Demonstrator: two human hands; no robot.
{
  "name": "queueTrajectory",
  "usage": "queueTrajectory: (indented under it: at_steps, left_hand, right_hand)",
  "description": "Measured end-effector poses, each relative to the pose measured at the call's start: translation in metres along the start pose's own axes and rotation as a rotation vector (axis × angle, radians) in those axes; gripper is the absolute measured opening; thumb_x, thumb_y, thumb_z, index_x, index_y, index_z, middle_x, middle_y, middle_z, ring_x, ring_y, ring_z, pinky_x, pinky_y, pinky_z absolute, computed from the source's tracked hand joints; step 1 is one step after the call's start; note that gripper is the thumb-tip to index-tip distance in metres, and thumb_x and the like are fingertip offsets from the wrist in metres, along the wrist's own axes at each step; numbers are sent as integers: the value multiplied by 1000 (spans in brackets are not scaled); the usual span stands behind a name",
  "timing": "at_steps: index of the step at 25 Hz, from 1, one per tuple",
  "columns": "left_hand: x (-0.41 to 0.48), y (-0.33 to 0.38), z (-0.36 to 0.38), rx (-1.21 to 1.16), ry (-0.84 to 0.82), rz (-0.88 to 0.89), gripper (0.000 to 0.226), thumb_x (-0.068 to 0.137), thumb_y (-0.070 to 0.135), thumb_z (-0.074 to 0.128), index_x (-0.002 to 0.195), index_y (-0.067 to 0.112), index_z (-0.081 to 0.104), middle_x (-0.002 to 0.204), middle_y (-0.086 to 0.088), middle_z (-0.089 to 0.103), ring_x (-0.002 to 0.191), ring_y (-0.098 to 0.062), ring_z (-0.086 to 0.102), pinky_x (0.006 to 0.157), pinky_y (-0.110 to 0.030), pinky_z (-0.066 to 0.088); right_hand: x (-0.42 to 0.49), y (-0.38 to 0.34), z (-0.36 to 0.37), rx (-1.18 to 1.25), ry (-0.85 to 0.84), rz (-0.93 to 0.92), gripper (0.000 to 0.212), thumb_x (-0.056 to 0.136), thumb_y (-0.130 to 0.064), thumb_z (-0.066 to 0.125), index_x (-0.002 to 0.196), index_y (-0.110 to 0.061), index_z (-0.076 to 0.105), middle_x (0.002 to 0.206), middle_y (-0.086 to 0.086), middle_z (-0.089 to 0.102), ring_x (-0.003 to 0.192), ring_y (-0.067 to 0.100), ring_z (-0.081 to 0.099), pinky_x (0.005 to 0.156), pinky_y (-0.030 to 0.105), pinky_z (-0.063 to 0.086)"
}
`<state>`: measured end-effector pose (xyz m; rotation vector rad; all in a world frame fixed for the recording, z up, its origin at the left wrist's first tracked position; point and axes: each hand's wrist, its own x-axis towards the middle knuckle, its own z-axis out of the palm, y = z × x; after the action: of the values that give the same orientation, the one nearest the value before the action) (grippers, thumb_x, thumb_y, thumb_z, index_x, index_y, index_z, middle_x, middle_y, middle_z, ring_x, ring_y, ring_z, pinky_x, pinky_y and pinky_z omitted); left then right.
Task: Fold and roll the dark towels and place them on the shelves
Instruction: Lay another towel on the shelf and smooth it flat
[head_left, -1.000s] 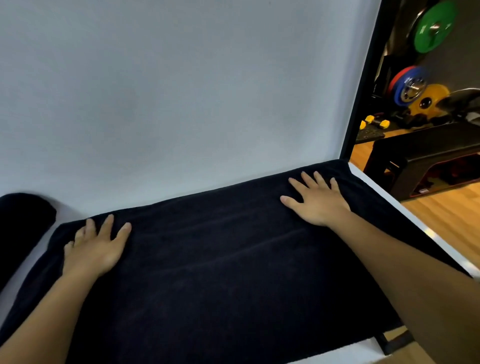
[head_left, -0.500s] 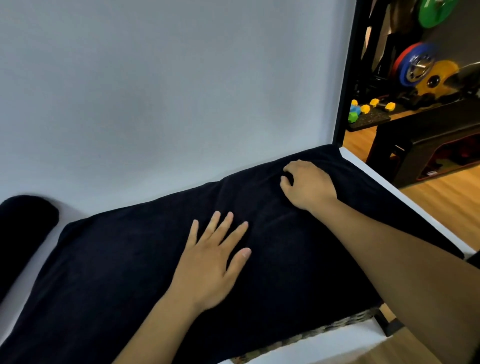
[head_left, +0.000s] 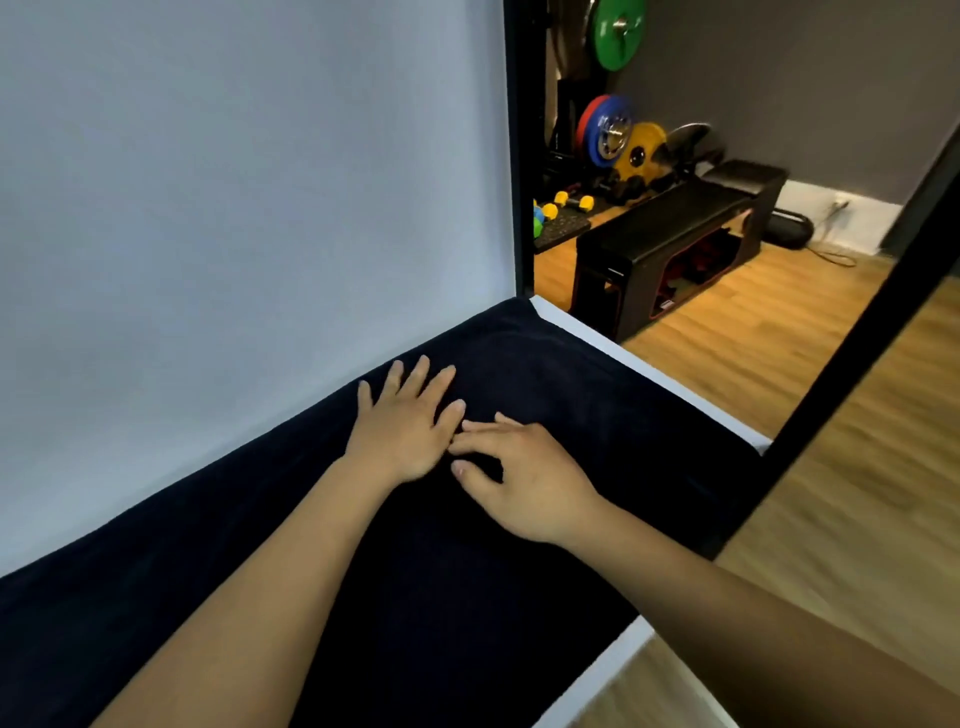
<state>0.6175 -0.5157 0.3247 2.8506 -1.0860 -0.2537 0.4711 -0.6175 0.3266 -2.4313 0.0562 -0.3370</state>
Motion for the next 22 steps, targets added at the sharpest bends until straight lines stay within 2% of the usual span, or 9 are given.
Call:
queueTrajectory:
  at_steps: [3,6,8,11,13,16,19,21,22]
  left_hand:
    - [39,18,-4,97,80,88,60,101,39,19,156,19,9,165,-8,-1,151,-27,-6,122,-50,-1]
    - [62,23,-5,9,57,394,55,103,35,20,156,23,12,165,0,2,151,-15,-3,123,-44,-2]
    - [72,24,-5,-2,11,358,57,102,48,15,156,28,14,165,1,7,151,-16,4,122,-47,5]
    - [85,53,-9,211,111,268,59,102,52,18,148,20,32,152,-10,36,137,-31,37,106,-51,34]
    - [98,70,-14,257,274,315,47,104,42,25,135,13,48,133,-12,51,116,-32,51,89,-44,44]
    - [128,68,-16,102,332,342,35,104,32,34,120,10,56,115,-10,55,101,-30,55,72,-38,41]
    - [147,60,-12,-53,358,290,35,101,37,42,120,13,60,114,-8,59,100,-31,59,75,-38,42]
    - [151,59,-10,-136,373,271,34,99,37,47,121,15,60,117,-7,61,103,-30,59,80,-38,44]
    - [153,59,-10,-152,350,260,33,98,35,48,122,15,59,119,-7,60,105,-30,59,81,-38,43]
  right_hand:
    - [-15,-2,-4,-105,37,74,37,99,-31,52,132,-19,61,141,-3,56,140,9,38,121,33,21]
    - [-44,14,-29,-434,-105,266,57,98,-60,30,151,-38,30,162,-13,14,150,6,0,123,34,-5]
    - [-70,33,-52,-550,-90,452,72,88,-75,8,153,-45,13,164,-13,-2,149,7,-12,121,38,-11]
    - [-103,47,-67,-567,2,620,89,76,-81,-14,154,-43,4,163,-12,-8,149,7,-15,120,36,-13]
    - [-112,46,-62,-535,61,647,86,78,-77,-9,155,-40,7,160,-16,-9,148,4,-15,122,35,-8]
    - [-123,42,-50,-456,264,617,77,88,-67,6,152,-30,28,156,-19,8,147,-1,-3,120,21,1]
    - [-132,41,-43,-361,537,633,50,97,-53,42,132,-23,62,145,-12,47,142,7,33,112,17,24]
    - [-131,43,-45,-242,793,714,19,87,-38,68,102,-28,74,118,-8,65,117,17,59,95,26,44]
    - [-129,44,-48,-84,907,801,13,83,-33,76,95,-30,71,108,-6,66,104,20,63,86,31,49]
